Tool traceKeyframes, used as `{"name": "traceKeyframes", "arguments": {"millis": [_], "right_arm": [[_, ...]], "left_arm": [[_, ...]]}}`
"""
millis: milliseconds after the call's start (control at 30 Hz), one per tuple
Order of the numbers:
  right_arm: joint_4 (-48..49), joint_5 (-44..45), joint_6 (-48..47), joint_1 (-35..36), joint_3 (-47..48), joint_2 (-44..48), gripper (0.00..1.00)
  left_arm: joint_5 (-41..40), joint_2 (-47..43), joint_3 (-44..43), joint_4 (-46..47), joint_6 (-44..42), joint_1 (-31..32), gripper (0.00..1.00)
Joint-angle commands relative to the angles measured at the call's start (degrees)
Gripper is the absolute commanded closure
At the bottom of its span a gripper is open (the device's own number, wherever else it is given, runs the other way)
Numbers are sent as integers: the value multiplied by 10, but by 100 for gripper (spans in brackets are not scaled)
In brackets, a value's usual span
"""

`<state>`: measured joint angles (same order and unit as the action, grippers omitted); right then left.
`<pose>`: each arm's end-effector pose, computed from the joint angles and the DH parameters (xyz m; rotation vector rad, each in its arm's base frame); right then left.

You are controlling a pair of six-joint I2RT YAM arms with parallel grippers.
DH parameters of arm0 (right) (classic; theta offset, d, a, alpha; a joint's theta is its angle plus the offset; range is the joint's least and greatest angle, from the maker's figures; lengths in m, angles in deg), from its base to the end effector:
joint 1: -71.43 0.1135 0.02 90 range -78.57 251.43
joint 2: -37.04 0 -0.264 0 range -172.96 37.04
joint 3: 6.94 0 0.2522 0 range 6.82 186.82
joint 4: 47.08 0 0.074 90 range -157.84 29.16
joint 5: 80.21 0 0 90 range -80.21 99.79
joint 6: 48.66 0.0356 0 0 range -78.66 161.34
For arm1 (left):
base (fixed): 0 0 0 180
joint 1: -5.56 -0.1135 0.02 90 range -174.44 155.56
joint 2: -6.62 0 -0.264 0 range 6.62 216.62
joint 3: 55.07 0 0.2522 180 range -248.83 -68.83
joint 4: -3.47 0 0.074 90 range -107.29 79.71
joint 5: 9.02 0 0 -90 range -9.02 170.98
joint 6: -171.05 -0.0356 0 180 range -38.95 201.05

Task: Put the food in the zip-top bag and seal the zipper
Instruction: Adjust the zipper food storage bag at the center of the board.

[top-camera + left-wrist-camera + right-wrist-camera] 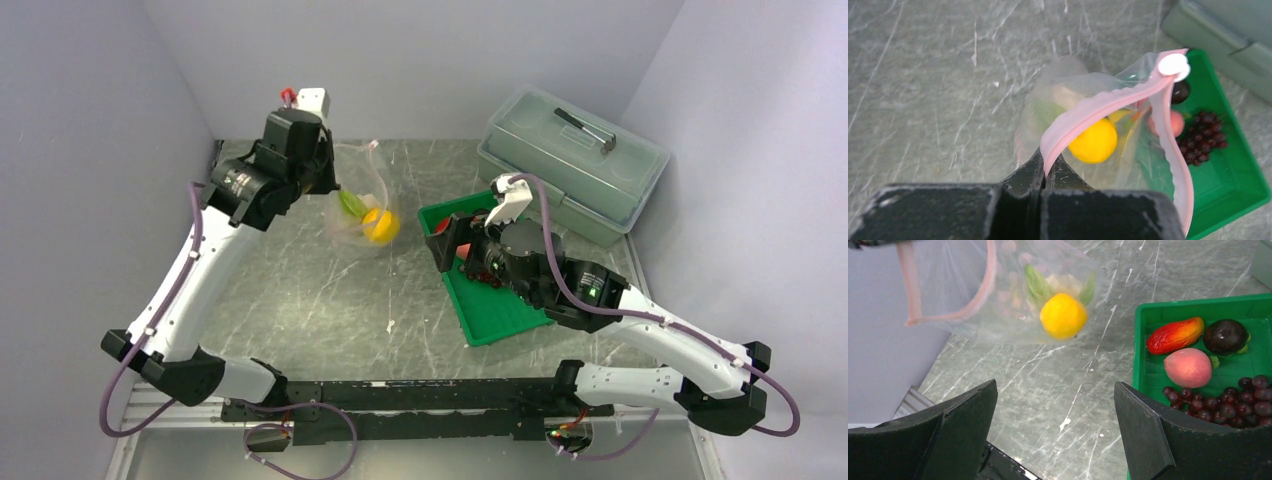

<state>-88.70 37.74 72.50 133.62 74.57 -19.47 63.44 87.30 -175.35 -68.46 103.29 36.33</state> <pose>0.1099 0.1726 0.4101 -0.1644 1.8751 0.6872 0.2313 -0.1252 0.4770 -0.0218 2.1140 -0.2267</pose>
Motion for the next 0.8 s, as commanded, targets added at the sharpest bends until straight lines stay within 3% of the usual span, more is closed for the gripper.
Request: {"name": "traceKeyframes", "arguments": {"millis": [0,200,300,600,767], "right_arm": [[14,-6,3,2,1,5,10],[10,-13,3,2,7,-6,10],[6,-13,3,2,9,-4,10],[1,-5,-2,2,12,3,10],[5,-7,-3,2,13,-1,9]], "left_arm": [[-11,9,123,13,8,-5,100],[48,42,295,88,64,-7,100],[54,52,283,83,65,-8,100],[24,-58,125,51,17,-8,100],[-38,-117,215,59,22,-12,100]]}}
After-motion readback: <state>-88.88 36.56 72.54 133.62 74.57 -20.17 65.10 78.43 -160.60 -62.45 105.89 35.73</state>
